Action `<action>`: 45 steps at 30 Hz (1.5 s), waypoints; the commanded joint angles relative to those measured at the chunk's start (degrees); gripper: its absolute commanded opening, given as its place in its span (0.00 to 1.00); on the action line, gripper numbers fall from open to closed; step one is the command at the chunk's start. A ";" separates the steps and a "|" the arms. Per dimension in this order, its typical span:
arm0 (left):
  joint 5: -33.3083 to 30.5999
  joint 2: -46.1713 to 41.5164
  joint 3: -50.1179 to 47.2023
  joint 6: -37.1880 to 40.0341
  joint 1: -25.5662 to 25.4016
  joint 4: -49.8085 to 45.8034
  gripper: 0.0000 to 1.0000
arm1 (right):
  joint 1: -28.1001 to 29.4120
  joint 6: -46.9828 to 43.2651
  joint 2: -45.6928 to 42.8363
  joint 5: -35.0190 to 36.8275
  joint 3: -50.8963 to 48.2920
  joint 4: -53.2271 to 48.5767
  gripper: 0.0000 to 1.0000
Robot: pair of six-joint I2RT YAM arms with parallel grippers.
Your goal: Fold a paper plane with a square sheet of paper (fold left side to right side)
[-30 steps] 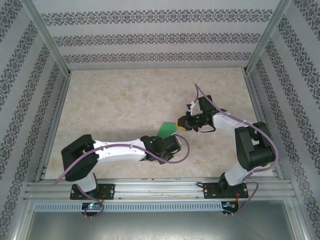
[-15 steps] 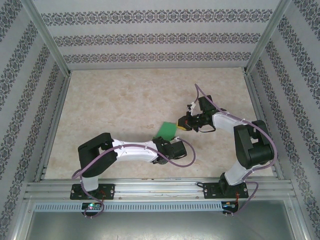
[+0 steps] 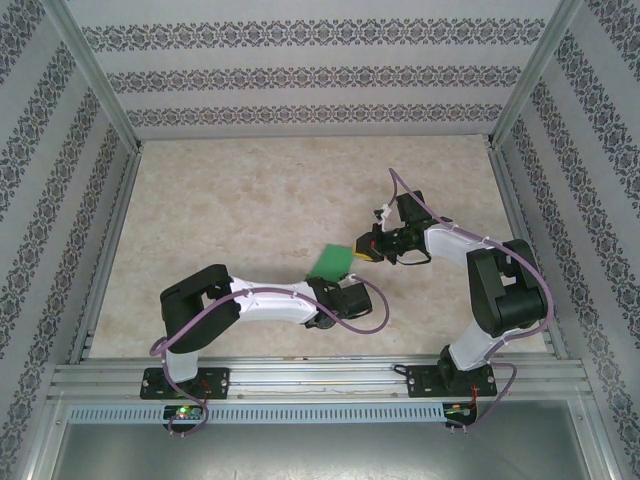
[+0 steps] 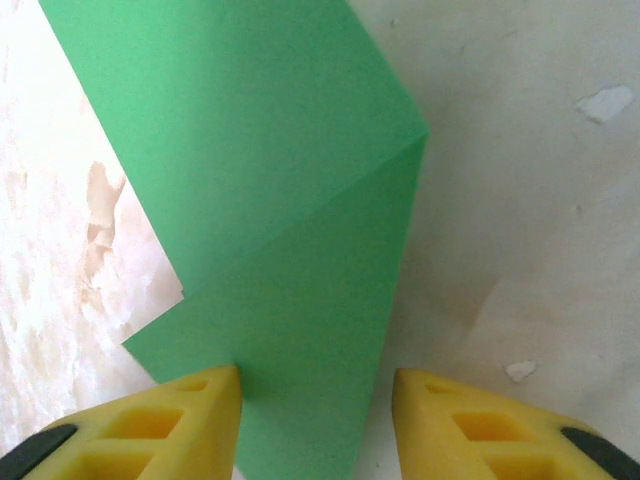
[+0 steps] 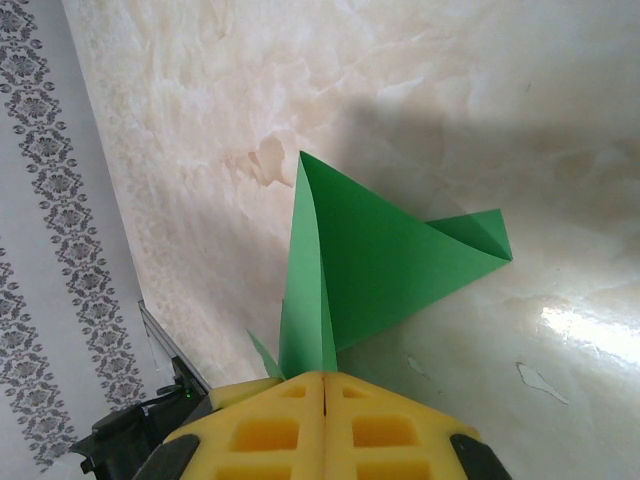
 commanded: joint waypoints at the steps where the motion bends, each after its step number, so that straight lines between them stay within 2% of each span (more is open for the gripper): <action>1: -0.09 -0.03 -1.04 -0.68 0.74 -1.29 0.37 | -0.36 -0.28 0.60 -0.62 1.11 -0.88 0.00; 6: 0.33 -0.27 -1.57 -0.81 0.96 -1.09 0.22 | -0.42 -0.55 0.95 -0.62 1.06 -0.95 0.00; 12: 2.12 -1.85 -2.55 -0.77 1.12 0.53 0.13 | -0.99 -1.12 1.08 -0.20 0.90 -1.21 0.01; 15: 4.00 -2.54 -2.65 -0.70 1.27 1.06 0.12 | -1.66 -1.54 0.45 0.78 0.63 -1.58 0.10; 20: 9.58 -2.84 -1.97 -0.17 1.64 1.35 0.09 | -3.50 -3.86 -2.68 5.46 0.00 -4.88 0.33; 26: 18.74 -3.34 0.51 -1.09 3.80 -0.37 0.06 | -8.62 -7.07 -9.61 13.01 -2.89 -8.76 0.51; 33: 35.99 -4.63 2.70 -4.53 9.69 -1.18 0.06 | -12.35 -10.77 -17.72 14.60 -7.37 -8.15 0.61; 42: 55.01 -2.89 2.28 -11.57 16.56 4.12 0.05 | -12.46 -11.29 -16.98 2.96 -11.22 -1.02 0.64; 45: 59.38 -1.51 2.51 -13.92 18.07 5.59 0.05 | -12.39 -10.80 -15.92 0.86 -12.34 0.99 0.63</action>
